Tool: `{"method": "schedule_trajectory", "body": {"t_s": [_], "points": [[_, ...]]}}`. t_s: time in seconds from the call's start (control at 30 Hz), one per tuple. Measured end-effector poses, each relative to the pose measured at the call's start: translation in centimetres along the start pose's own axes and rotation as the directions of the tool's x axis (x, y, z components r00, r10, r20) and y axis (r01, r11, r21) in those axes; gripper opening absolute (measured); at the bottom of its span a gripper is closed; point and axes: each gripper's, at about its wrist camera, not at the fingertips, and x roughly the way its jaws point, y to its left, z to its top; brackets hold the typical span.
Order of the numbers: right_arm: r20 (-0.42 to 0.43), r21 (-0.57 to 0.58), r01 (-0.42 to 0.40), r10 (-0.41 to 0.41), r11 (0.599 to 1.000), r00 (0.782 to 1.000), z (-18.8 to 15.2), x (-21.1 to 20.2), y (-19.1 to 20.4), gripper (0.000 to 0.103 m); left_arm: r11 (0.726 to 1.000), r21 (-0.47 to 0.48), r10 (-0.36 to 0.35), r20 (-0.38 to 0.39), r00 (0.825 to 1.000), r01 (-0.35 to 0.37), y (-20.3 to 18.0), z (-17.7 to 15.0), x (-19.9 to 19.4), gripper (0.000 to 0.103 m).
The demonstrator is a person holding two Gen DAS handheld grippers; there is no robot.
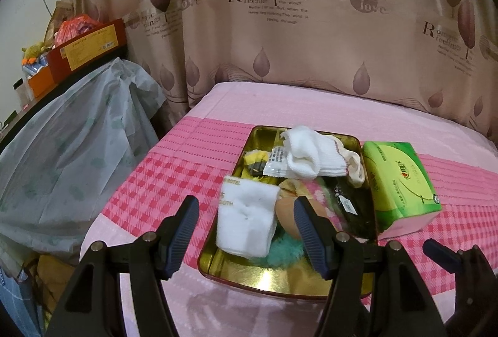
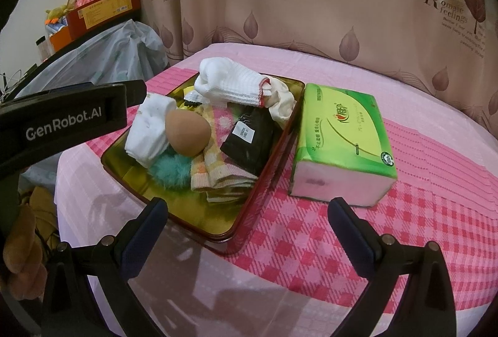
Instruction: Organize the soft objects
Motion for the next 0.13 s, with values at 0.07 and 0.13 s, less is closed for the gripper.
{"method": "schedule_trajectory", "body": {"t_s": [0.07, 0.13], "points": [[0.001, -0.001, 0.001, -0.001, 1.000, 1.000, 0.01, 0.02, 0.01, 0.102, 1.000, 0.003, 0.000, -0.002, 1.000, 0.001, -0.05, 0.01, 0.02, 0.065], [0.000, -0.001, -0.001, 0.001, 1.000, 1.000, 0.03, 0.05, 0.01, 0.102, 1.000, 0.005, 0.002, -0.003, 1.000, -0.002, -0.06, 0.04, 0.04, 0.065]]}}
